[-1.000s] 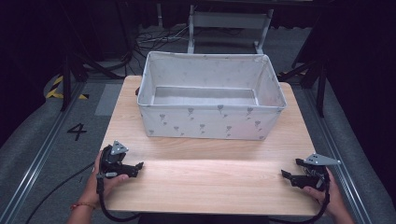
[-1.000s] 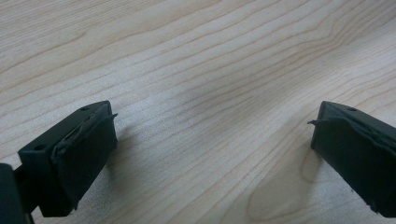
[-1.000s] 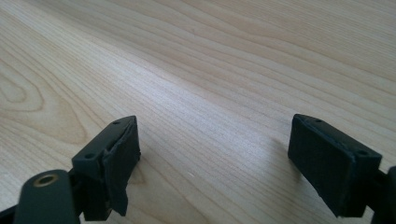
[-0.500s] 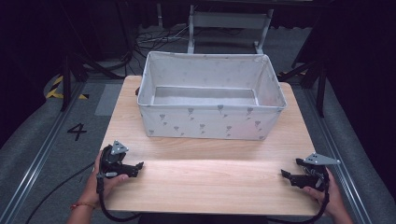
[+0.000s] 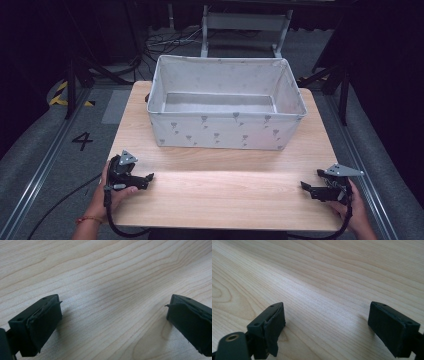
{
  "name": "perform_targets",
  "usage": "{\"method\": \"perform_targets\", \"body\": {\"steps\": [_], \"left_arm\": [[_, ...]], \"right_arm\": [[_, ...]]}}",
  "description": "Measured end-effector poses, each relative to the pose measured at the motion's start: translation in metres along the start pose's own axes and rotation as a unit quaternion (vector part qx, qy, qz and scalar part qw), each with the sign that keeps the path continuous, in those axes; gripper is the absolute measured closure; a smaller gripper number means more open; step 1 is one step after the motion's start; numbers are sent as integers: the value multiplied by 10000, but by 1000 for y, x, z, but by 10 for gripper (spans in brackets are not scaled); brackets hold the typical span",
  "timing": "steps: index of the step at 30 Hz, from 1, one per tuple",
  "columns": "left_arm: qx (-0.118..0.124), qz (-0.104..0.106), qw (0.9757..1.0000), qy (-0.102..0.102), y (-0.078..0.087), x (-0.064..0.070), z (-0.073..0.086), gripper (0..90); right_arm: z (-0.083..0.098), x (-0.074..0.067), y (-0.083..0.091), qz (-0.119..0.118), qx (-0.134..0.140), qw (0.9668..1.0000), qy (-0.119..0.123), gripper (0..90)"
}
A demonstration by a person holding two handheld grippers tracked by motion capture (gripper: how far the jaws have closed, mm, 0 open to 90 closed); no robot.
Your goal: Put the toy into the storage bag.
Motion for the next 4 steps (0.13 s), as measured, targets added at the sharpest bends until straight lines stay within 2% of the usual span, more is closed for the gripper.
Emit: {"method": "perform_targets", "body": {"steps": [4], "left_arm": [[-6,-6,10000,-2,0,0,0,2]], "right_arm": [[0,0,0,1,0,10000,1,146]]}}
Point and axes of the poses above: each handheld gripper's, and its own axes: y roughly backward along the jaws, z roughly out of its underside, x roughly to its right, the point moved 1 cm from there along -y, roughly forward along the jaws, and after that the axes turned 3 degrees about y, right-handed, at the moved point
